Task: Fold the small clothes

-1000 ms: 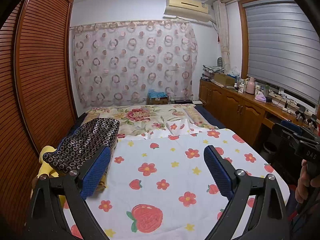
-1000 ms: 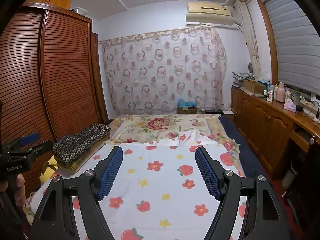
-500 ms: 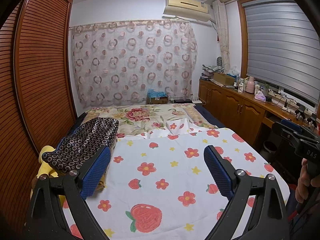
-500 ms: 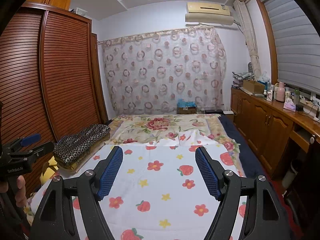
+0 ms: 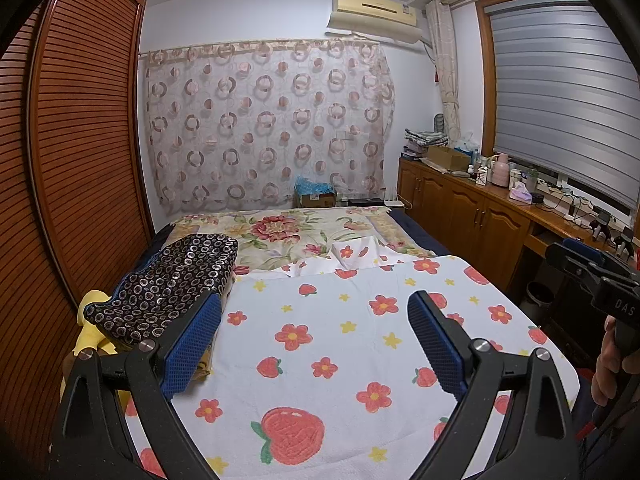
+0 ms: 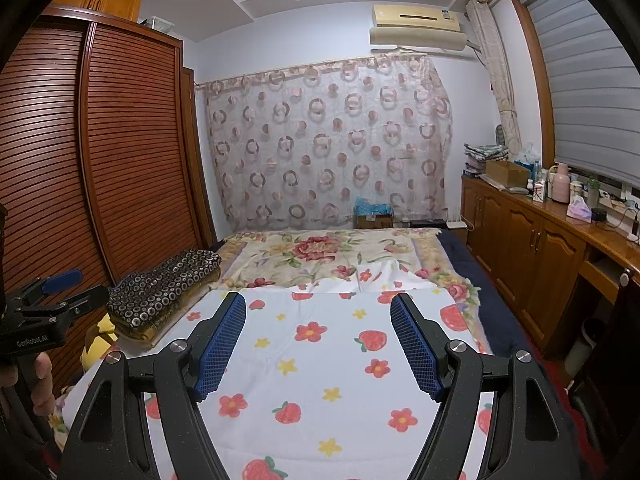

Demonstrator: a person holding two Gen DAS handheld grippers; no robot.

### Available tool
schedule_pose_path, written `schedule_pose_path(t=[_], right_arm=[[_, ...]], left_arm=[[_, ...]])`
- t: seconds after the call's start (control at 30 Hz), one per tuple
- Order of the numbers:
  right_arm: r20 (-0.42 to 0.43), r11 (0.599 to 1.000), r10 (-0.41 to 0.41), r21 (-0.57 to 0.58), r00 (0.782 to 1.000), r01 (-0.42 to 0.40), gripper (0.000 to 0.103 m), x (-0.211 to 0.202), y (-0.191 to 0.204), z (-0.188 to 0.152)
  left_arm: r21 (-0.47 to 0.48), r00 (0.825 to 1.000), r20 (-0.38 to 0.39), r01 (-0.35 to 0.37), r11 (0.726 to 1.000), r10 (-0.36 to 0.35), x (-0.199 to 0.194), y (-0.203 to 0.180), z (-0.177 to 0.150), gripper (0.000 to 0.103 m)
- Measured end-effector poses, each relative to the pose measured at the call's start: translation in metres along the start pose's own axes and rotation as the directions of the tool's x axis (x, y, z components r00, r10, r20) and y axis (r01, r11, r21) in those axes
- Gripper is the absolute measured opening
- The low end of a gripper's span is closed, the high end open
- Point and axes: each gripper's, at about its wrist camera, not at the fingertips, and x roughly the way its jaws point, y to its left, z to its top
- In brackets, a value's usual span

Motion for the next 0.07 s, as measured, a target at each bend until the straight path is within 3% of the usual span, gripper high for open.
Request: schedule_pose_path(t=[0.07], right_arm=[[0.0, 1.0, 0.001, 0.0, 1.0, -0.001, 0.077, -0.0004, 0.0005, -0.0009]], left_arm=[[-0.001, 1.0, 0.002, 0.0, 1.0, 0.0, -0.0003, 0.001, -0.0003, 0.095]])
